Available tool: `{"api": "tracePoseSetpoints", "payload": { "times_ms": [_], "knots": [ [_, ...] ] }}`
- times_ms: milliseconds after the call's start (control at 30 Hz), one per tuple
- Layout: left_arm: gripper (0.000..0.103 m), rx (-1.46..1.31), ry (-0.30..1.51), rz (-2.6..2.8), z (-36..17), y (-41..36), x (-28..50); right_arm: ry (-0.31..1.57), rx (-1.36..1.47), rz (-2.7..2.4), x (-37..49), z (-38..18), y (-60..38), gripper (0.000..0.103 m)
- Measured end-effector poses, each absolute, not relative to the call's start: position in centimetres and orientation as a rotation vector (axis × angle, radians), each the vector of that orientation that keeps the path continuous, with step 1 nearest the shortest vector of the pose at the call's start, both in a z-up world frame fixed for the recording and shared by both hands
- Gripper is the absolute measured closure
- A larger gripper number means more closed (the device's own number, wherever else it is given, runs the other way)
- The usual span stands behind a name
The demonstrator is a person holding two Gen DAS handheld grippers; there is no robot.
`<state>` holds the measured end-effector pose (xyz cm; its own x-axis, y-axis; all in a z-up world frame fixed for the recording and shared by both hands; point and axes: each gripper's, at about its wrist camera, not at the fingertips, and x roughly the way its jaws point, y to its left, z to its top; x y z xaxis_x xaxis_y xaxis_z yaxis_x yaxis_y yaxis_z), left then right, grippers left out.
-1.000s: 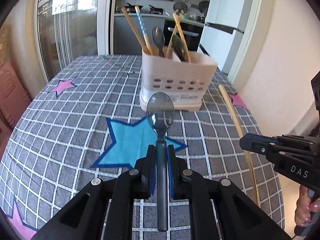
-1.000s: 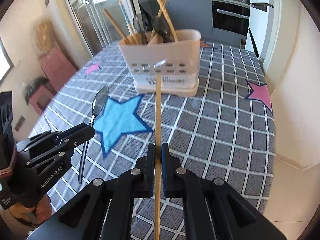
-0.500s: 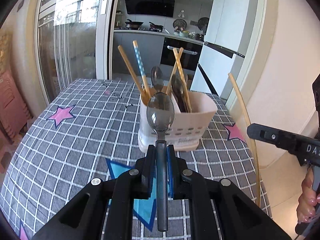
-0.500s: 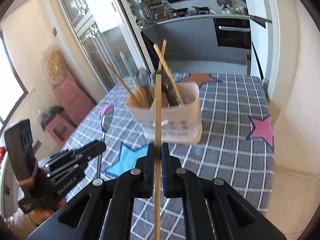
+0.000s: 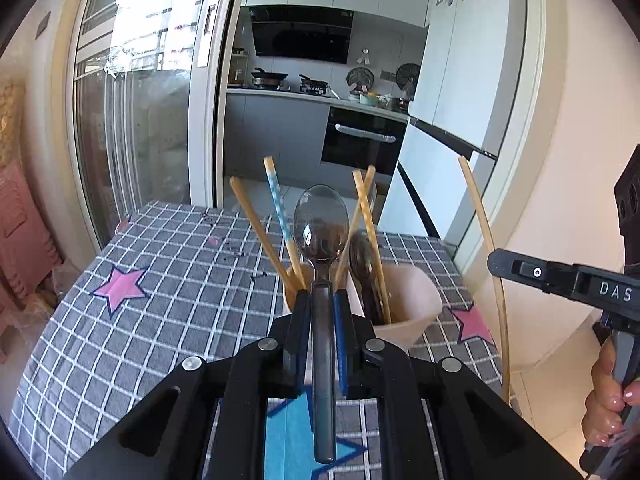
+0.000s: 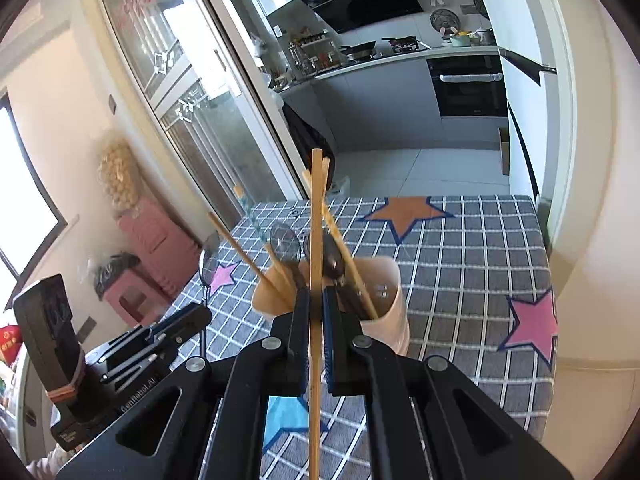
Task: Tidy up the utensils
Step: 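Lift the spoon and chopstick with both tools and carry them over the beige caddy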
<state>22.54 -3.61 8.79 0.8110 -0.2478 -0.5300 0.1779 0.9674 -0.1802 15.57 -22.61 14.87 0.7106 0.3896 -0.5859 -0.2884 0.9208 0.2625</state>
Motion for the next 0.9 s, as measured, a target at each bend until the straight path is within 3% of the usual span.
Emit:
{"api": "tracePoseSetpoints", "payload": {
  "times_ms": [267,900],
  "knots": [
    [0.061,-0.12,0.522,-0.218,10.3,-4.4,25.5,0.593,0.167,0.354,18.2,16.8,-22.6,0.096],
    [0.061,-0.108,0.446,-0.15,8.4,-6.6,32.4,0.338,0.02,0.237,24.0,16.8,-19.6,0.097]
  ]
}}
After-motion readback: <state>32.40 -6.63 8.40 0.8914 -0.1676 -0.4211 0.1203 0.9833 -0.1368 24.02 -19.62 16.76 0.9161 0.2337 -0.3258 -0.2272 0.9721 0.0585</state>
